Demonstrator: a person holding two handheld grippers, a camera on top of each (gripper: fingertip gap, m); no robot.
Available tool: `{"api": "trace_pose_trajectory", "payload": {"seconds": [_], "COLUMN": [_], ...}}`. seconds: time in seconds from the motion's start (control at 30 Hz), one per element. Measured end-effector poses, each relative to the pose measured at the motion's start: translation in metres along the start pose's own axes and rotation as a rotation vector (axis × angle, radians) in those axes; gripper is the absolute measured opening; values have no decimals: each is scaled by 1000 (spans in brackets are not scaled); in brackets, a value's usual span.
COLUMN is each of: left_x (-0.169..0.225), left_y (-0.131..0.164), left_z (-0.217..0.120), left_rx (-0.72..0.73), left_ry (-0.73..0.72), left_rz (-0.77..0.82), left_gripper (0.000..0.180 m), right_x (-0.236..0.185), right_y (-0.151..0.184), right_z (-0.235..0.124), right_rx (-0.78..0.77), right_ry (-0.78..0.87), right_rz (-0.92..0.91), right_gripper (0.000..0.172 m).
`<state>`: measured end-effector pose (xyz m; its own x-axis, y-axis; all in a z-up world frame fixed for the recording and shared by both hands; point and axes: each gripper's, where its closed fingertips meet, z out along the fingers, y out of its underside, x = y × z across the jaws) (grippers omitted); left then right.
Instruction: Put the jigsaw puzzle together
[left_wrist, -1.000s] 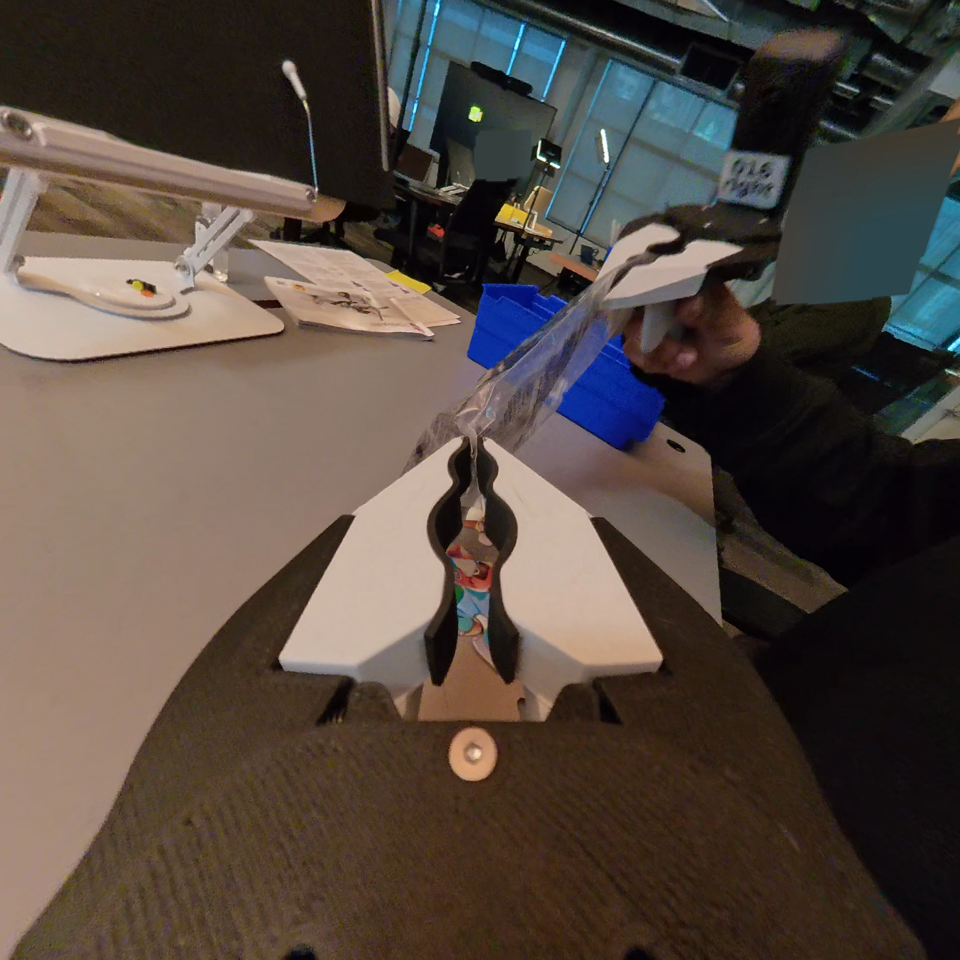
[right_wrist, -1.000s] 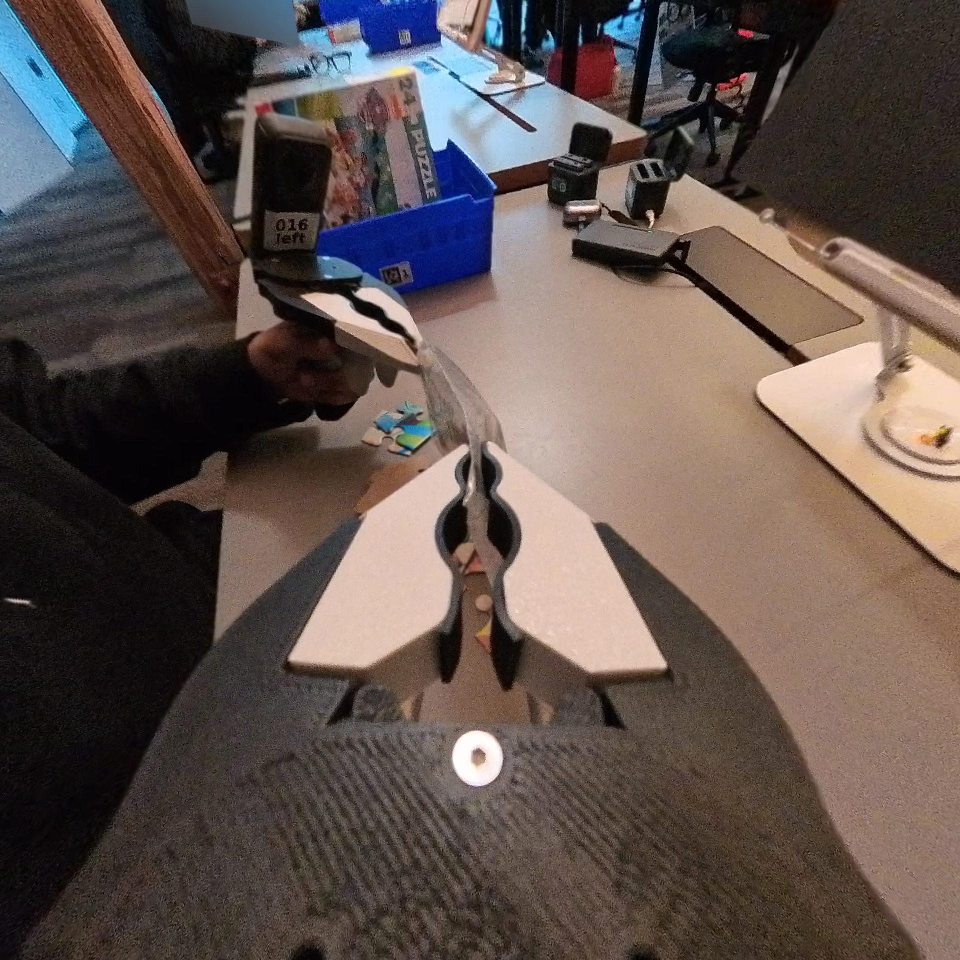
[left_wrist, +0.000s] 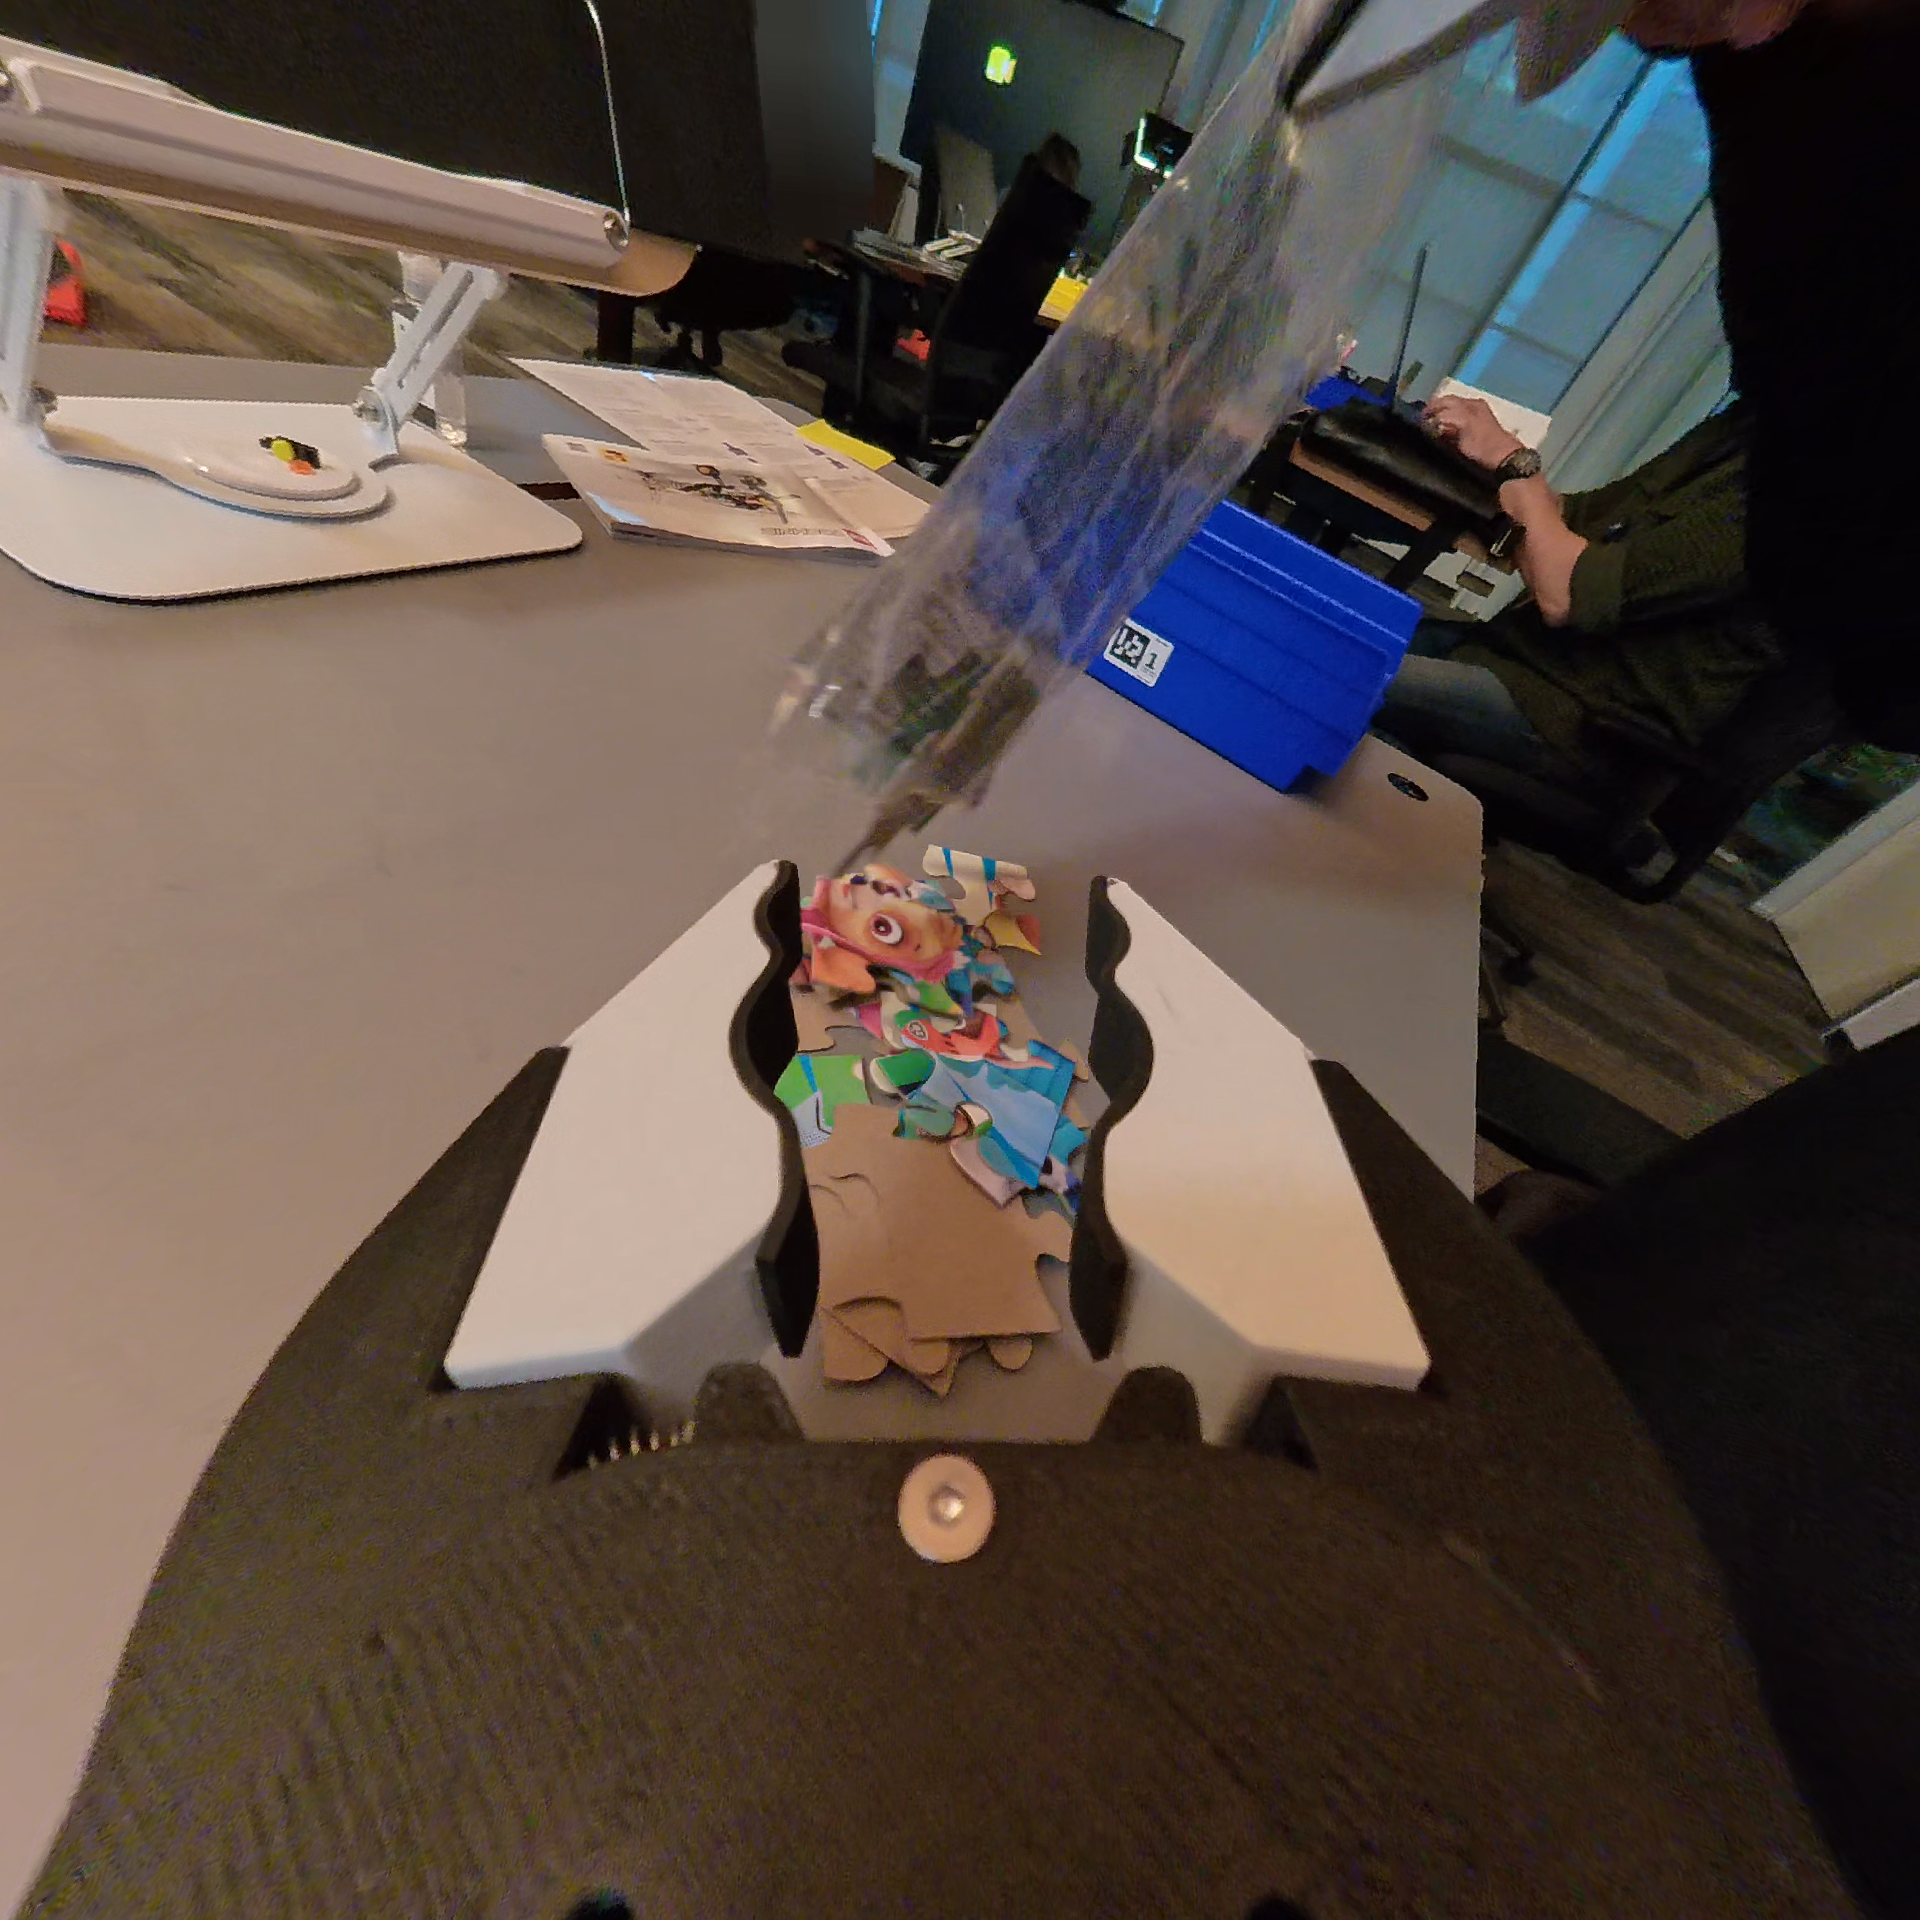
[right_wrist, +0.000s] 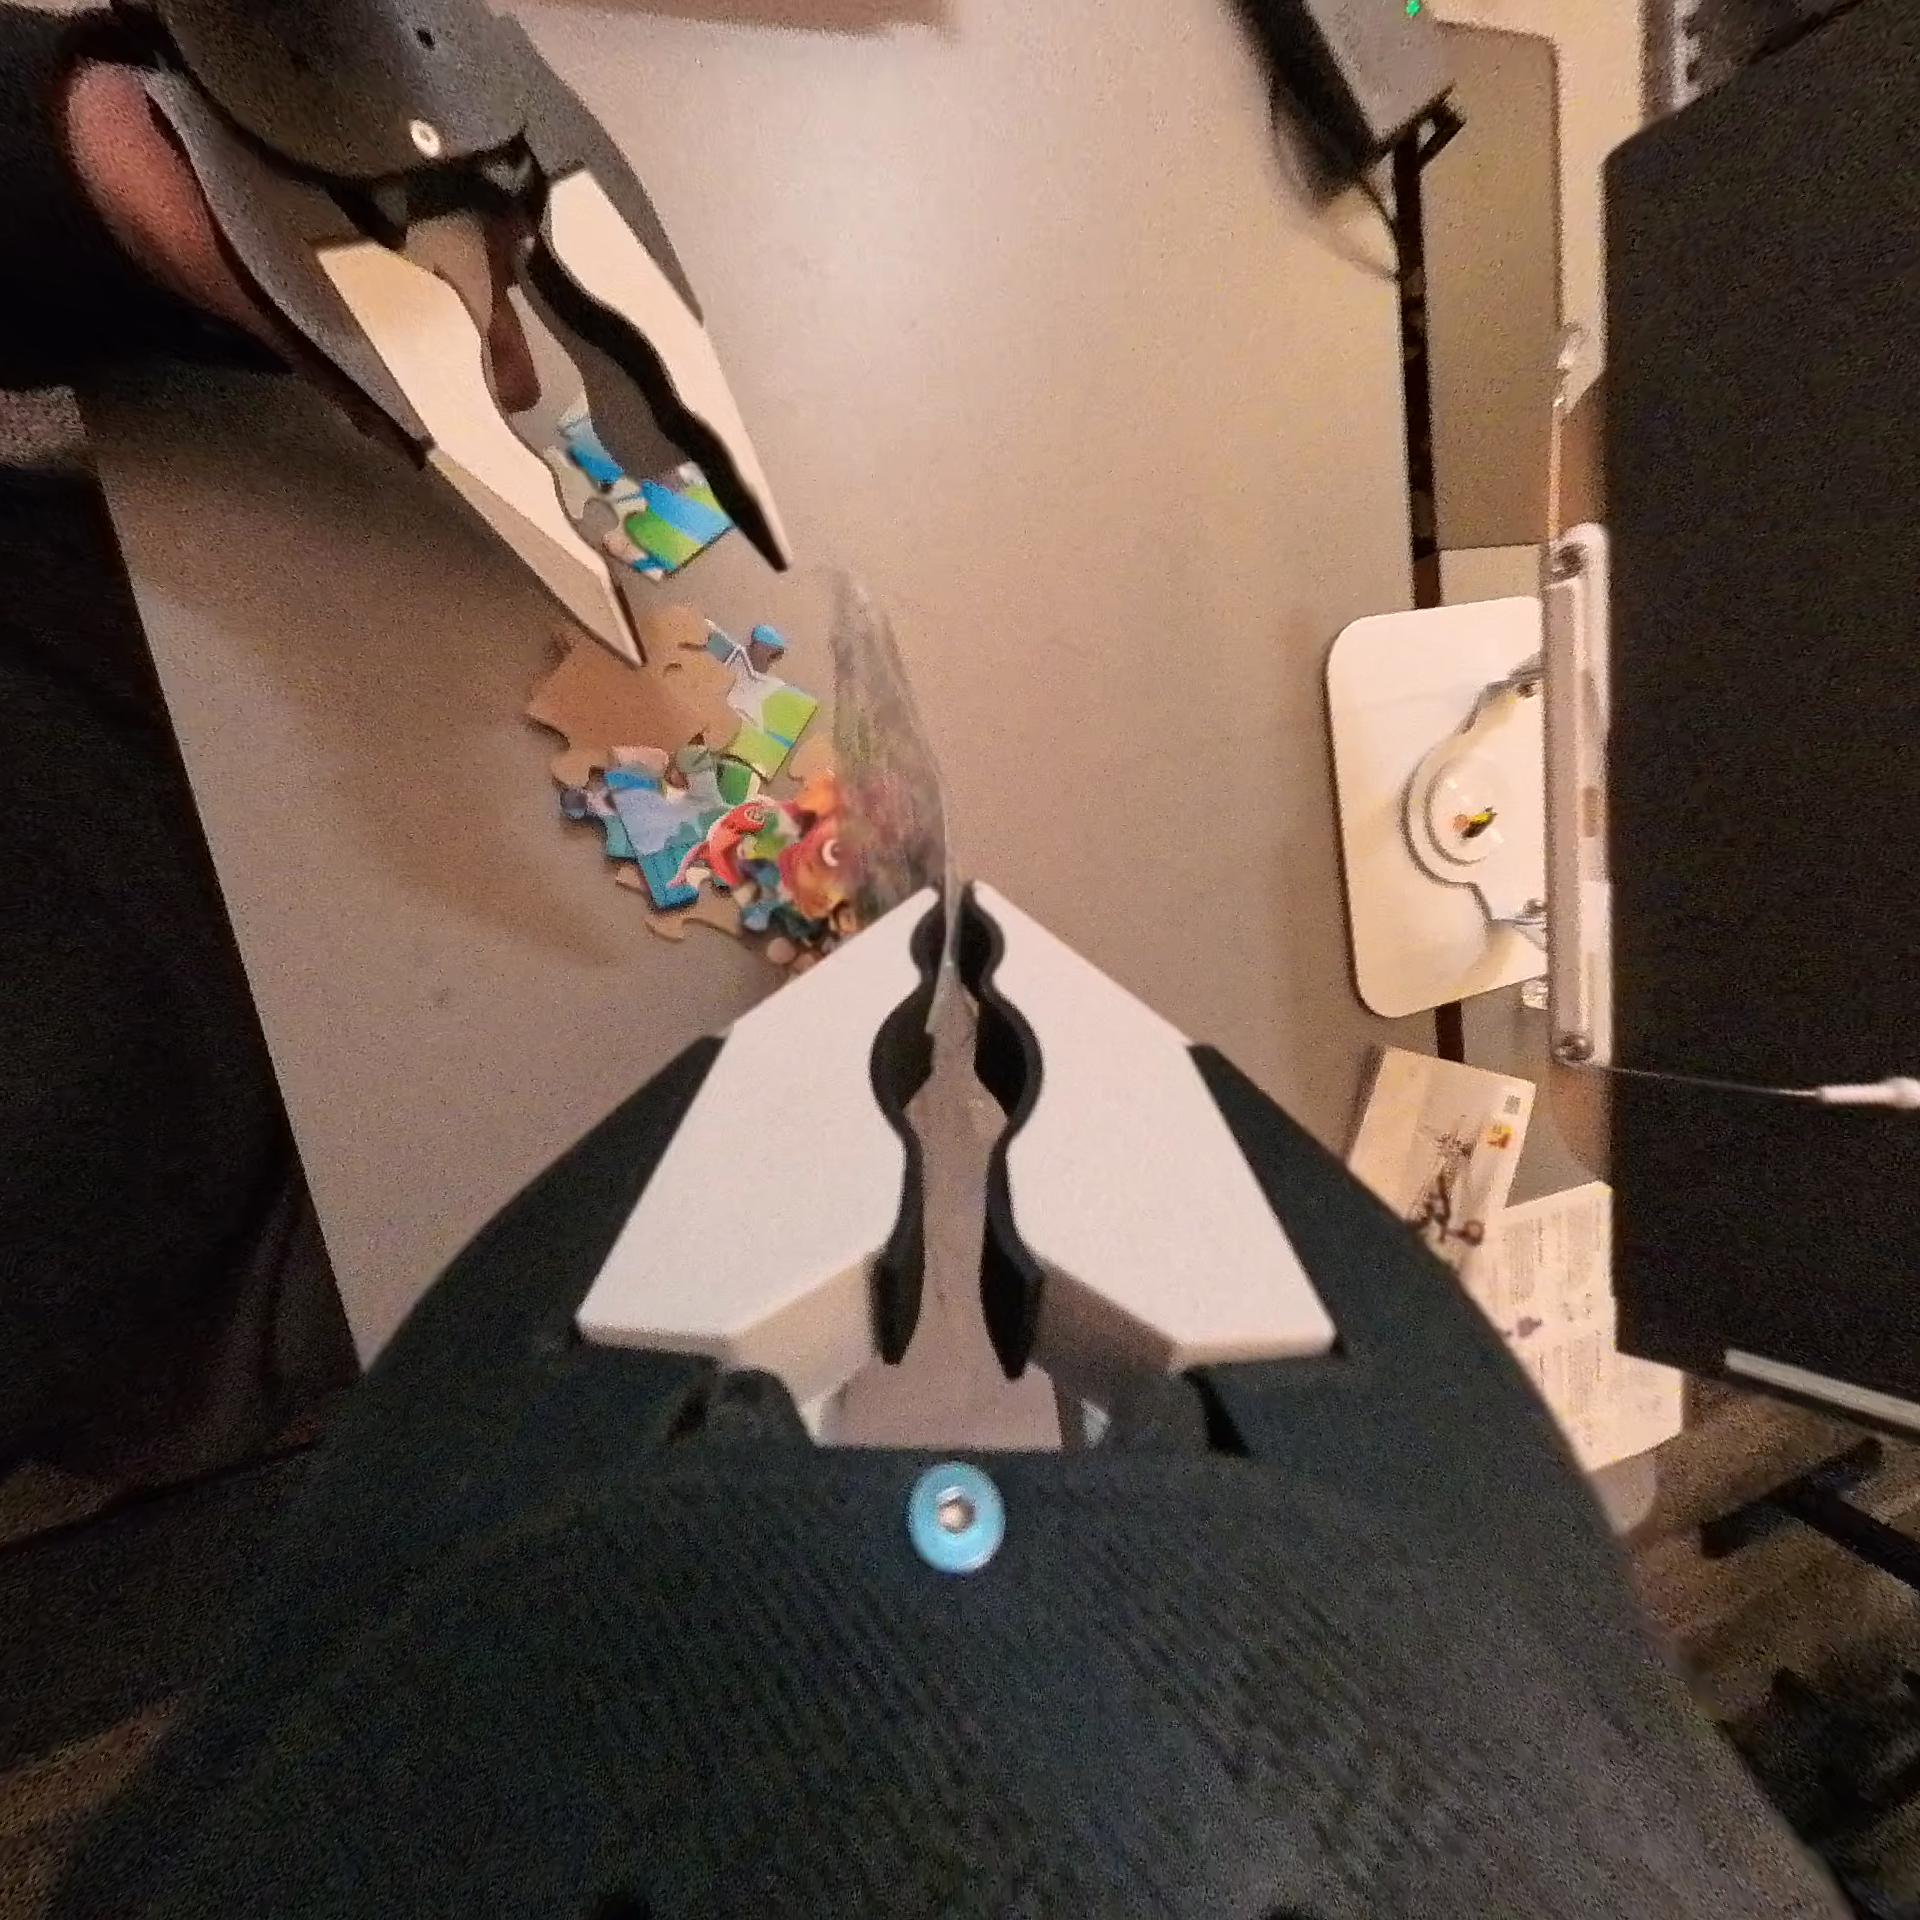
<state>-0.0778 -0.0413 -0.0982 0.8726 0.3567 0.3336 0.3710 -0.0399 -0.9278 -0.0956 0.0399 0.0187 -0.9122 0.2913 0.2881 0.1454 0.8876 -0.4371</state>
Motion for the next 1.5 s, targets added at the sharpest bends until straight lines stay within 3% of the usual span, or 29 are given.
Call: {"api": "trace_pose_trajectory", "payload": {"seconds": [0.07, 0.17, 0.27, 0.37, 0.47, 0.53, 0.67, 0.73, 0.77, 0.87, 0.97, 1.07, 1.17, 1.3, 1.4, 1.5], "left_x": [-3, -4, -5, -2, -3, -1, 0, 4, 6, 6, 11, 13, 15, 11, 9, 7], "left_y": [-1, -2, -1, 0, 1, 0, 6, 8, 9, 14, 17, 22, 23, 23, 20, 17], "left_z": [-2, -4, -4, -5, -6, -4, -1, 3, 4, 8, 13, 18, 22, 20, 17, 14], "left_rx": [7, 16, 10, 8, 12, 16, -6, -16, -23, -43, -55, -79, -82, -76, -62, -42], "left_ry": [-17, -25, -36, -31, -34, -16, -23, -7, -4, -16, 0, -9, 0, -17, -21, -24], "left_rz": [0, 1, 7, 8, 9, -9, 3, -2, 1, 19, 19, 42, 37, 33, 24, 12], "left_gripper": [54, 55, 57, 57, 58, 58, 58, 59, 59, 60, 60, 60, 60, 60, 60, 60], "right_x": [-6, -6, -21, -28, -25, -23, -15, -22, -20, -15, -22, -19, -18, -4, 0, 6], "right_y": [-5, 9, -3, 28, 15, 35, 21, 50, 50, 24, 42, 11, 35, 17, 31, 20], "right_z": [-2, 7, -2, 16, 0, 13, -8, 12, 12, -10, 3, -29, -14, -44, -37, -50], "right_rx": [24, -69, 30, -100, 51, -23, 129, -46, -51, 109, -7, 191, 47, 199, 167, 316], "right_ry": [-38, 1, -87, -46, -51, -45, -77, -70, -48, -67, -68, -110, -74, -42, -23, -40], "right_rz": [17, -39, 7, -7, 100, 118, 219, 160, 138, 201, 153, 233, 197, 262, 282, 367], "right_gripper": [0, 0, 0, 0, 0, 0, 0, 0, 0, 0, 0, 0, 0, 0, 0, 0]}}
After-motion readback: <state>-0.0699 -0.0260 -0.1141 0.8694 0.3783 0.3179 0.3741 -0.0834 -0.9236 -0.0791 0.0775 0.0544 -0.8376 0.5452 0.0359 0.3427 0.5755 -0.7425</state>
